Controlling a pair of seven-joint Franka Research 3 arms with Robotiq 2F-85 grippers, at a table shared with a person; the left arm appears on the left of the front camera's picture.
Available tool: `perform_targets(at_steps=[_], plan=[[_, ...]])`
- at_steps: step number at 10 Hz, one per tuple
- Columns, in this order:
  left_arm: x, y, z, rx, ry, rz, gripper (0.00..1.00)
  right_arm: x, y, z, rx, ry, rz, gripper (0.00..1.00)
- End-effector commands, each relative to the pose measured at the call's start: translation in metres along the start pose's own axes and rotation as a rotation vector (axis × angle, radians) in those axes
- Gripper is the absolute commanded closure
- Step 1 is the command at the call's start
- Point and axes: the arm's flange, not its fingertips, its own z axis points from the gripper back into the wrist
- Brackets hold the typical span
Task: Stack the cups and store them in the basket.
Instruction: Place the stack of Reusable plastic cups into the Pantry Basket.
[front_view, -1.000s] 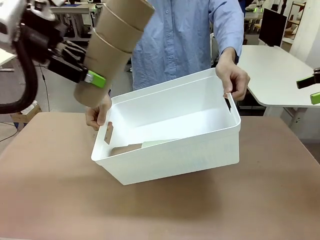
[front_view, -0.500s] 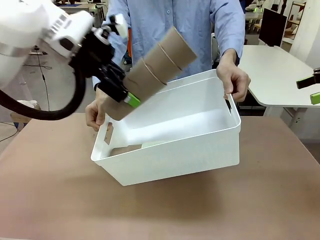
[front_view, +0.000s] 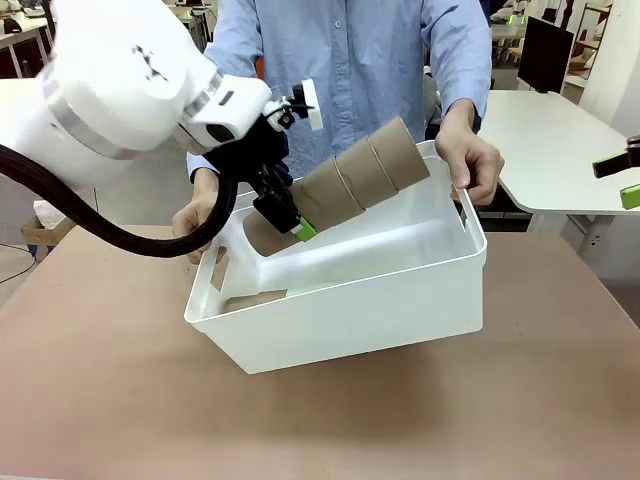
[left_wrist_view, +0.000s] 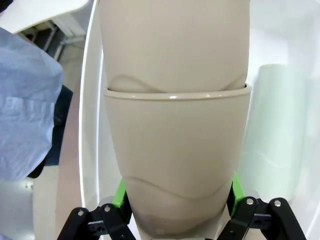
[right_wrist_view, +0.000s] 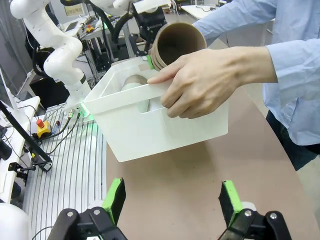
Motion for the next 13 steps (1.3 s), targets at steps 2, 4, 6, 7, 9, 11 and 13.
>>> perform_targets(at_steps=[2,4,6,7,9,11,13], plan=[[0.001,0.011,-0.014,0.011,0.044,0.005,0.15,0.003,0.001,0.0,-0.001,-0.018,-0.013,0.0],[-0.003,0.009,-0.029,0.011,0.079,0.001,0.15,0.003,0.001,0.0,-0.001,-0.018,-0.013,0.0],[-0.011,0.014,-0.045,0.021,0.1,0.011,0.15,0.003,0.001,0.0,-0.001,-0.018,-0.013,0.0],[-0.015,0.016,-0.053,0.029,0.11,0.02,0.15,0.003,0.001,0.0,-0.001,-0.018,-0.013,0.0],[-0.017,0.018,-0.062,0.035,0.124,0.025,0.15,0.003,0.001,0.0,-0.001,-0.018,-0.013,0.0],[-0.019,0.018,-0.071,0.048,0.122,0.03,0.15,0.003,0.001,0.0,-0.001,-0.018,-0.013,0.0],[-0.019,0.015,-0.072,0.054,0.131,0.031,0.15,0.003,0.001,0.0,-0.001,-0.018,-0.013,0.0]])
